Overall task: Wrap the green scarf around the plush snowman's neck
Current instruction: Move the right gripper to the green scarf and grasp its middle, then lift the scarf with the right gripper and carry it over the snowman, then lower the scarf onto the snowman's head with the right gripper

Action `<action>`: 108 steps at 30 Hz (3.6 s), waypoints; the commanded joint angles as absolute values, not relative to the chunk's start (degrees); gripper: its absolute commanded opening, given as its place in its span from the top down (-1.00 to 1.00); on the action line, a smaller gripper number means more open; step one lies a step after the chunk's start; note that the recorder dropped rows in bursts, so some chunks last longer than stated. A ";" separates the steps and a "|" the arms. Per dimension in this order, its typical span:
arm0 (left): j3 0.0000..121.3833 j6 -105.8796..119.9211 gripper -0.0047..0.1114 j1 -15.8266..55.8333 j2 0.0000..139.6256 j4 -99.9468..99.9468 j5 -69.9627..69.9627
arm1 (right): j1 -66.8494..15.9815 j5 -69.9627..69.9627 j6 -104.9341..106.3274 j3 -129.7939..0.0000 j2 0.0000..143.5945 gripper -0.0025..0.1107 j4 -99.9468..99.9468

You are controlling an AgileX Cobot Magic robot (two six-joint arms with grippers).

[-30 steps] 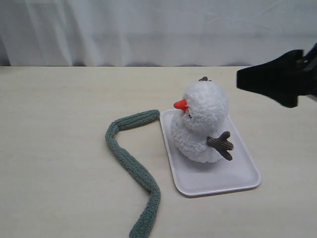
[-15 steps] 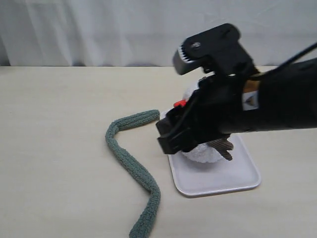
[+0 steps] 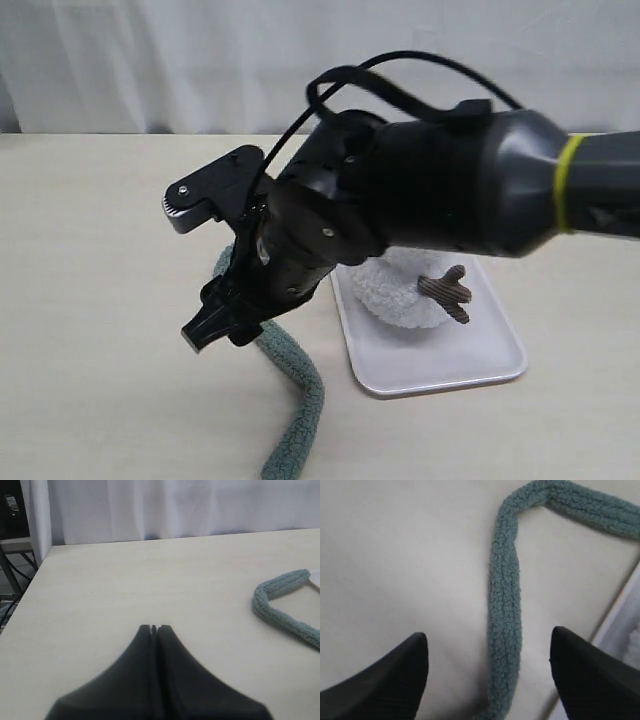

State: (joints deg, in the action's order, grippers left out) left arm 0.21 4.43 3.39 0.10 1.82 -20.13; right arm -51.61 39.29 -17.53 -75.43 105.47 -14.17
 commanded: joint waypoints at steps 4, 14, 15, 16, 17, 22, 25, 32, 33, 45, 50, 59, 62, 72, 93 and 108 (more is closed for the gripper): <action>0.00 4.33 0.92 3.59 0.00 1.79 -19.39 | -51.83 39.75 -15.63 -83.51 115.87 -0.19 -14.78; 0.00 4.33 0.92 3.59 0.00 1.79 -19.39 | -49.30 44.82 -15.63 -92.65 126.99 -0.19 -16.75; 0.00 4.33 0.92 3.59 0.00 1.79 -19.39 | -48.86 44.92 -15.63 -92.65 127.68 -0.19 -16.75; 0.00 4.33 0.92 3.59 0.00 1.79 -19.39 | -48.59 44.85 -15.63 -92.65 128.19 -0.19 -16.75; 0.00 4.33 0.92 3.59 0.00 1.79 -19.39 | -48.09 44.85 -15.63 -92.65 128.80 -0.19 -16.84; 0.00 4.33 0.92 3.59 0.00 1.79 -19.55 | -46.82 43.59 -15.46 -92.65 131.20 -0.09 -17.37; 0.00 4.33 0.92 3.59 0.00 1.79 -19.45 | -46.82 43.43 -12.86 -92.65 131.73 0.21 -16.99; 0.00 4.33 0.92 3.59 0.00 1.79 -19.45 | -46.82 45.24 -5.06 -92.65 130.56 0.88 -12.25; 0.00 4.33 0.92 3.59 0.00 1.79 -19.45 | -46.82 45.71 -5.06 -92.65 129.96 0.88 -12.36; 0.00 4.33 0.92 3.59 0.00 1.79 -19.45 | -51.57 53.89 -3.19 -92.65 113.83 0.88 -12.88; 0.00 4.33 0.92 3.59 0.00 1.79 -19.45 | -56.00 55.83 -3.19 -92.65 105.31 0.88 -14.88; 0.00 4.33 0.92 3.59 0.00 1.79 -19.38 | -58.68 64.28 -4.62 -92.65 92.09 0.88 -20.33; 0.00 4.33 0.92 3.59 0.00 1.79 -19.38 | -58.68 68.79 -10.61 -92.65 90.17 0.88 -29.82; 0.00 4.33 0.92 3.59 0.00 1.79 -19.38 | -53.29 69.96 -18.43 -88.79 90.68 0.88 -39.29; 0.00 4.33 0.92 3.59 0.00 1.79 -19.53 | -42.28 63.53 -21.59 -83.87 95.26 0.88 -36.01; 0.00 4.33 0.92 3.59 0.00 1.79 -19.29 | -33.43 51.83 -27.55 -74.25 95.26 0.88 -36.41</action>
